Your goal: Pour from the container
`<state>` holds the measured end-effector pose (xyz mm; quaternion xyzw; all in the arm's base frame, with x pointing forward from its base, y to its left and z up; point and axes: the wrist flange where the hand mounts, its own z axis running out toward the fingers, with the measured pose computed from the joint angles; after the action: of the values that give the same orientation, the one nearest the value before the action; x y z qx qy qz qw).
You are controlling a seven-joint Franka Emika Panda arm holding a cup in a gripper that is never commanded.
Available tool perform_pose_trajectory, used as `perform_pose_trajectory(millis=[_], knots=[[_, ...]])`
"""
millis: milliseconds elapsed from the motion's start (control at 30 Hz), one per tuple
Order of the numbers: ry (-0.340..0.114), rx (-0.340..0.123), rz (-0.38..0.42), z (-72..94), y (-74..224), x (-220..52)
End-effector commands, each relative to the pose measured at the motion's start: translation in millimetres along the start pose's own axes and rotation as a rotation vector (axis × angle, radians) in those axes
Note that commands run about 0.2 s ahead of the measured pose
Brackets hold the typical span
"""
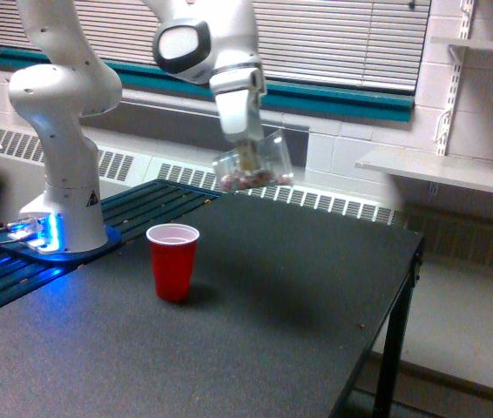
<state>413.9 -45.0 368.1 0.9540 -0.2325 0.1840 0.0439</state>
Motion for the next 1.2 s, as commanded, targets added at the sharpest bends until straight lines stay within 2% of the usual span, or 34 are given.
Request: perform_pose_trajectory(millis=[33, 633, 1200], knots=[[-0.007, -0.018, 0.027, 1.2, 19, -18], [-0.072, -0.087, 0.043, 4.7, 68, -66], [-0.163, -0.135, 0.015, 5.4, 86, -96]])
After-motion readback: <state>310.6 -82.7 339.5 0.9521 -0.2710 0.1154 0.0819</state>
